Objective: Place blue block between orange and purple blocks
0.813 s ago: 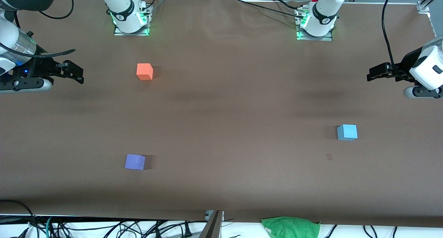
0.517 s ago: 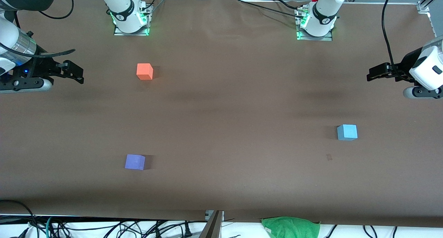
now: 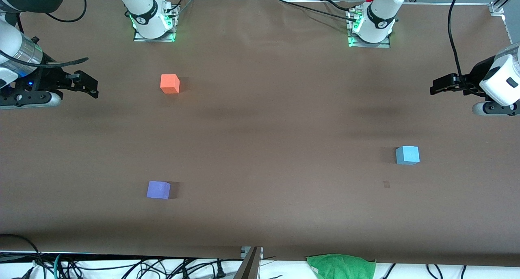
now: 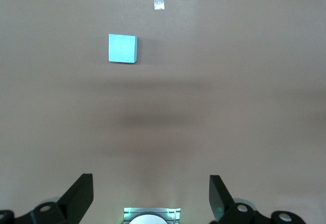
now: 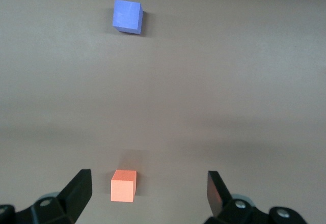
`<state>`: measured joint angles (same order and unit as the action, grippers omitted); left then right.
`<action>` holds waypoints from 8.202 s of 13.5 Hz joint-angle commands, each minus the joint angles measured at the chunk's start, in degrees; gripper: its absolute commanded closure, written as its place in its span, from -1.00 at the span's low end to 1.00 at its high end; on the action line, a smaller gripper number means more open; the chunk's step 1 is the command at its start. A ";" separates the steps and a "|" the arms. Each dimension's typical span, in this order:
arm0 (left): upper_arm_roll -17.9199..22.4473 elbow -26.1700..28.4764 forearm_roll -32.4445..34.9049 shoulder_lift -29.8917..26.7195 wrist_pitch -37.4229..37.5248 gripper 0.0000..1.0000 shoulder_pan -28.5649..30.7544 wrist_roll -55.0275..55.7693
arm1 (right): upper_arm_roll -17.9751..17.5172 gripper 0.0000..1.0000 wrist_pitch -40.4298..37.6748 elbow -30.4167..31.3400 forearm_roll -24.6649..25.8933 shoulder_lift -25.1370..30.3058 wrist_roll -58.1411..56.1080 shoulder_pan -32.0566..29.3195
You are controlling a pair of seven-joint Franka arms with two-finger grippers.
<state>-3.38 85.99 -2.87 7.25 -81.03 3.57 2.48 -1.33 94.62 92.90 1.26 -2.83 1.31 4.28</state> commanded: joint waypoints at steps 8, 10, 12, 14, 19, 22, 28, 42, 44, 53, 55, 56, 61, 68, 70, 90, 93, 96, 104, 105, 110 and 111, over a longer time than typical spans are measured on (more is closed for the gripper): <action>-0.05 -1.87 1.11 1.44 1.14 -1.00 -0.49 0.42 | -0.34 -1.00 -0.31 -0.88 0.67 -0.16 -0.88 -0.41; -0.05 -5.02 1.38 3.02 1.40 -1.00 -0.49 0.50 | -0.34 -1.00 -0.31 -0.88 0.67 -0.16 -0.88 -0.50; -0.13 -5.13 1.38 3.12 1.49 -1.00 -0.41 0.42 | -0.34 -1.00 -0.31 -0.88 0.67 -0.16 -0.88 -0.50; -0.13 -5.13 1.38 3.12 1.49 -1.00 -0.41 0.50 | -0.34 -1.00 -0.31 -0.88 0.67 -0.16 -0.88 -0.41; -0.13 -5.04 1.38 3.29 2.36 -1.00 -0.58 0.24 | -0.34 -1.00 -0.40 -0.88 0.67 -0.16 -0.88 -0.50; -0.13 -4.95 1.38 3.29 3.33 -1.00 -1.37 0.33 | -0.34 -1.00 -0.40 -0.88 0.67 -0.16 -0.88 -0.41; -0.05 -4.78 1.37 3.73 3.34 -1.00 -0.94 -0.28 | -0.34 -1.00 -0.40 -0.88 0.67 -0.16 -0.88 -0.50; 0.04 7.06 8.30 17.71 -18.94 -1.00 1.09 -12.57 | -0.34 -1.00 -0.40 -0.88 0.58 -0.07 -0.88 -0.41; 0.04 12.25 8.14 17.53 -24.76 -1.00 2.57 -13.12 | -0.34 -1.00 -0.31 -0.88 0.58 -0.07 -0.88 -0.50; 0.04 23.26 8.41 20.07 -47.37 -1.00 4.16 -14.43 | -0.51 -1.00 -0.14 -0.96 0.23 0.10 -0.79 -0.50; 0.04 23.26 8.58 20.95 -49.30 -1.00 5.04 -15.49 | -0.60 -1.00 0.12 -0.96 -0.12 0.10 -0.79 -0.41; 0.04 23.26 8.58 21.31 -50.18 -1.00 5.30 -16.10 | -0.60 -1.00 0.82 -0.96 -0.21 -0.07 -0.79 -0.50; 0.04 23.26 8.58 22.89 -52.91 -1.00 5.66 -16.81 | -0.69 -1.00 0.92 -0.88 -0.21 -0.16 -0.79 -0.32; 0.04 22.91 8.14 24.30 -54.76 -0.65 5.75 -16.72 | -0.69 -1.00 0.83 -0.88 -0.21 -0.16 -0.79 -0.32; -0.04 22.82 8.14 24.39 -54.76 0.01 5.66 -16.11 | -0.69 -1.00 0.74 -0.88 -0.21 -0.16 -0.79 -0.32; -15.34 -1.07 8.67 31.22 -41.58 0.38 -23.15 34.86 | -0.69 -1.00 0.39 -0.88 -0.21 -0.16 -0.79 -0.32; -15.07 -6.17 8.14 35.36 -41.75 0.29 -27.11 38.03 | -0.69 -1.00 0.48 -0.88 -0.21 -0.16 -0.79 -0.32; -14.99 -8.72 8.14 38.52 -42.02 0.29 -30.54 42.32 | -0.69 -1.00 0.39 -0.79 -0.21 -0.16 -0.79 -0.32; -8.84 -13.56 8.41 45.57 -45.35 -0.38 -40.13 50.95 | -0.69 -1.00 0.39 -0.79 -0.30 -0.25 -0.79 -0.32; -8.83 -13.65 8.41 45.39 -45.36 -0.99 -39.78 50.52 | -0.69 -1.00 0.39 -0.79 -0.30 -0.25 -0.79 -0.32; -9.45 -18.74 7.97 42.68 -36.51 -1.00 -34.61 49.99 | -0.69 -1.00 0.83 -0.88 -0.38 -0.25 -0.44 -0.32; -9.97 -19.36 7.88 42.32 -34.39 -1.00 -32.42 48.16 | -0.69 -1.00 1.26 -0.88 -1.34 -0.68 -0.70 -0.41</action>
<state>-12.29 68.17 4.30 50.87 -119.90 -32.05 52.12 -1.76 95.69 92.79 1.01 -3.04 1.31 4.26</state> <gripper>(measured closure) 0.000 0.000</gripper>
